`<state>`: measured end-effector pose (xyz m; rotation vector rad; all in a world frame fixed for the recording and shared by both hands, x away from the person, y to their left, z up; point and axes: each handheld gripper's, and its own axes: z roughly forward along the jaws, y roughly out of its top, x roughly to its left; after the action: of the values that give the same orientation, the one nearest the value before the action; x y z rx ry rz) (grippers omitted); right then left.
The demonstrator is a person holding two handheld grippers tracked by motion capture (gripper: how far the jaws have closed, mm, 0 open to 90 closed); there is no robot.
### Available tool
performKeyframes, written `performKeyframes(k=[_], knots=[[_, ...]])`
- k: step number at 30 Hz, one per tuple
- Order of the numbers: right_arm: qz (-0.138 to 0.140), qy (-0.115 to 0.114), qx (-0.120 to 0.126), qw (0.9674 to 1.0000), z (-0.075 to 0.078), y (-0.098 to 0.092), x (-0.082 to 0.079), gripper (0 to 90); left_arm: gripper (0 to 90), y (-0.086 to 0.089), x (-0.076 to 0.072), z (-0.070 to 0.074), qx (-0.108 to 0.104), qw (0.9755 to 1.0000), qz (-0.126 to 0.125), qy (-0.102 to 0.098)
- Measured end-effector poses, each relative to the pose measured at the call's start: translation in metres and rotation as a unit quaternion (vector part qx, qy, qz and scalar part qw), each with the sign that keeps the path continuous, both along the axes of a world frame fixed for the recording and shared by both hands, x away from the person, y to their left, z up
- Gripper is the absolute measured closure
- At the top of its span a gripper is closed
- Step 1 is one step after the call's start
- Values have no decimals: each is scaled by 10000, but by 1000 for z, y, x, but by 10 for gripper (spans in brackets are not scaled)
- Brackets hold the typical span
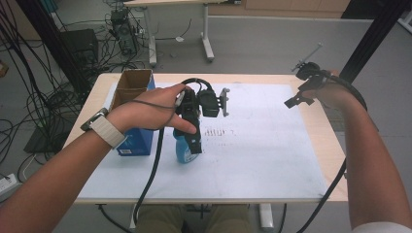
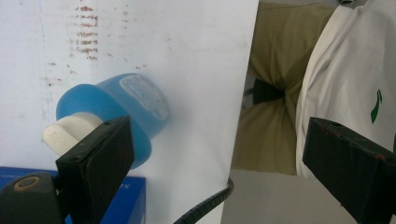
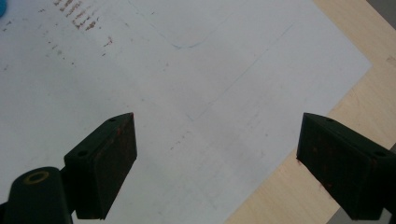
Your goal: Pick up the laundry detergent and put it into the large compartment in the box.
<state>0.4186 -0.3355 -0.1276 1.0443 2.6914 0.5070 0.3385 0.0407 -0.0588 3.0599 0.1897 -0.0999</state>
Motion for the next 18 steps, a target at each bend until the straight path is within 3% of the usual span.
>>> performKeyframes(k=[13,18], knots=[[-13,-11,13,10000,1,-2,-1,123,97,0,1,10,-8,10000,49,-16],[-19,-21,11,10000,1,-2,-2,123,96,0,2,11,50,9997,242,-36]])
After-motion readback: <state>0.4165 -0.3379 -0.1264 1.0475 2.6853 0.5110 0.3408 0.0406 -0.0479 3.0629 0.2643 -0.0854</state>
